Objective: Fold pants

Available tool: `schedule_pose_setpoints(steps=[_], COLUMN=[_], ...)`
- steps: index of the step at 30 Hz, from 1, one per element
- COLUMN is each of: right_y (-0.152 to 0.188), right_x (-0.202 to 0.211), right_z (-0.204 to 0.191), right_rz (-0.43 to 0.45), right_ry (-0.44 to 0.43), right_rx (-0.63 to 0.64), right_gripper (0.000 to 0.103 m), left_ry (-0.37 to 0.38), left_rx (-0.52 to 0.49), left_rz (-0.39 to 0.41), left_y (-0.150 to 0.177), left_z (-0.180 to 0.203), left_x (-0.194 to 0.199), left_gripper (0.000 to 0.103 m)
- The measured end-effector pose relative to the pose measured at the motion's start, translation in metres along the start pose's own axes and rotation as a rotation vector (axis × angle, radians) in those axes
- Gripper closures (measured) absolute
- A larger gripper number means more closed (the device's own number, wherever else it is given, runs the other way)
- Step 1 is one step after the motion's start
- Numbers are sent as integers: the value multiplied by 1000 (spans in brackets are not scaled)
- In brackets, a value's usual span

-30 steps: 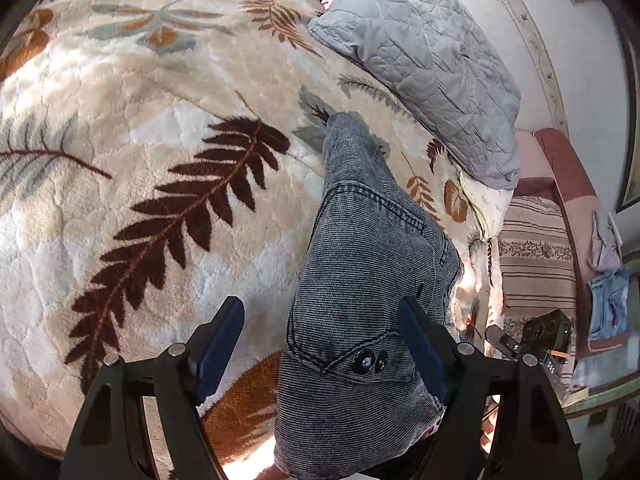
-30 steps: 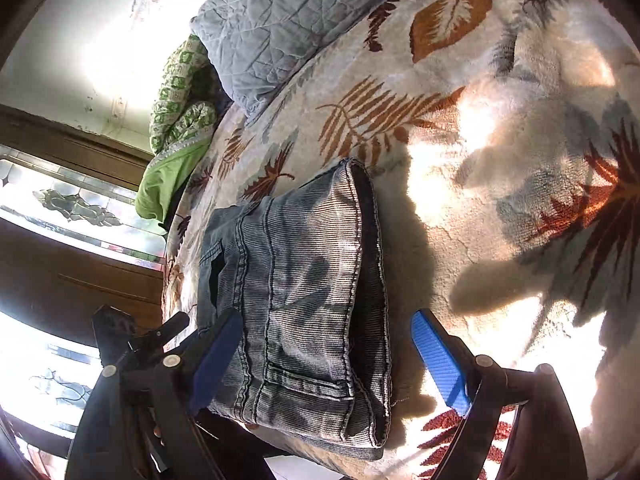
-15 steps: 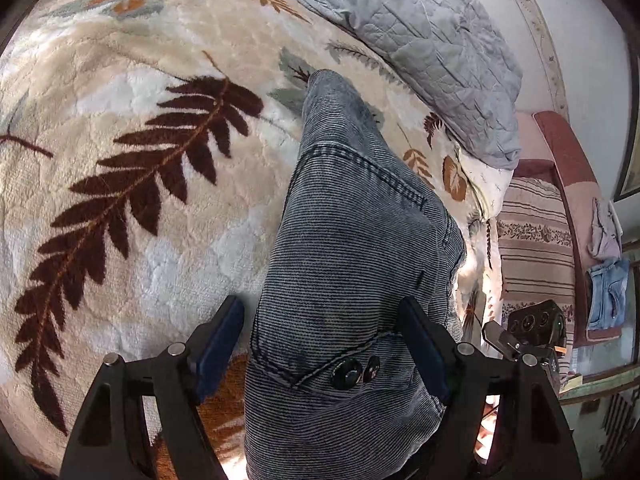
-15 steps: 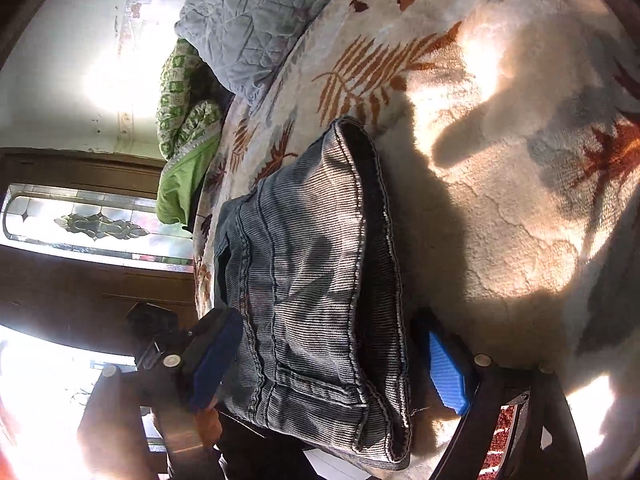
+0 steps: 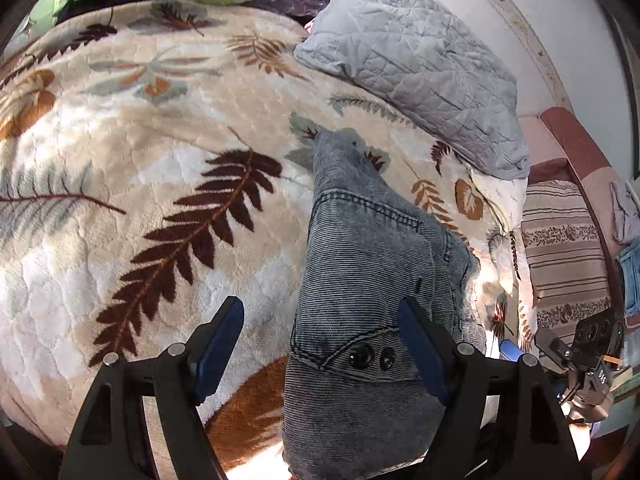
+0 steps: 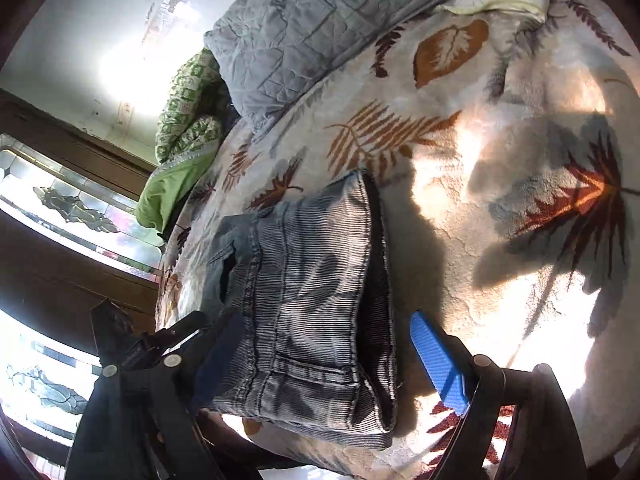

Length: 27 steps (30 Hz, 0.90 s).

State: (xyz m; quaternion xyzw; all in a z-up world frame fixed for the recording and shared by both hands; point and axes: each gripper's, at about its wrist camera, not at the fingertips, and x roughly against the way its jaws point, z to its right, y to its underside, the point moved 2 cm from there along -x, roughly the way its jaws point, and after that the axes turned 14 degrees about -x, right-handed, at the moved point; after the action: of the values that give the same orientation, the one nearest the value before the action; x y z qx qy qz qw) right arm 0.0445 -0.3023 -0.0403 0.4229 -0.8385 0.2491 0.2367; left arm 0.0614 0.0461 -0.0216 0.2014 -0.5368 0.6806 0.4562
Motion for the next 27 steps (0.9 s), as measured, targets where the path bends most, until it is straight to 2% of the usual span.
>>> schedule_pose_setpoints(steps=[2,4,5,6,7,8,9,11,13,16,18,21,22,24,25,27], right_y=[9,22,30,38,46,54,55,51,47,53,63,71,69,61,58,55], right_x=[9,2,-8,-20,-37,-45,-36,-22,-1,11,10,5,4,2,-3,-13], right_z=[-16,-22,-21,-13,-1,9,8,3,-2,8,22,39,41,37,36,40], right_rz=[-15,-85,-121,-148,-182,-205,-157,-162,-100,-103,-118,-121,-113,-86,-90,-107], right_ry=[-92,-199,-212,-165,-82,-87,-112,-110,-140,-131,-120,-121,-137,-151,-130,-107], right_rx=[30,10,-1,-13,-48,-81,-70,-98,-90,-142,-207,-284,-298,-286,-281,-298], right_gripper=[15,15,15,15,16,16,17,17,16,17,17,16,16,16,16,17], left_ry=[10,43,41,-2,-68,-96,-84,-75,-88,-72,-62,-148,-164,-154,-146,-131], left_rx=[-51,-111,-141,-175,-215,-223,-191,-147,-155,-192,-218,-264,-274,-212,-182,-173], left_rz=[23,-2,-29,-82,-166,-201,-163,-148,-88,-24,-29,-92,-112,-107,-120,-120], left_y=[3,10,16,25,35,42,43,39,33,26,24,31,34,38,40,41], left_z=[12,25,30,34,36,34,29,26,29,41,47,53,53,43,37,34], left_x=[13,13,7,-3,-20,-30,-26,-17,-5,5,-2,-25,-33,-35,-36,-37], left_gripper=[23,23,23,23,23,22,21,21,21,21,21,21,18,10,6,6])
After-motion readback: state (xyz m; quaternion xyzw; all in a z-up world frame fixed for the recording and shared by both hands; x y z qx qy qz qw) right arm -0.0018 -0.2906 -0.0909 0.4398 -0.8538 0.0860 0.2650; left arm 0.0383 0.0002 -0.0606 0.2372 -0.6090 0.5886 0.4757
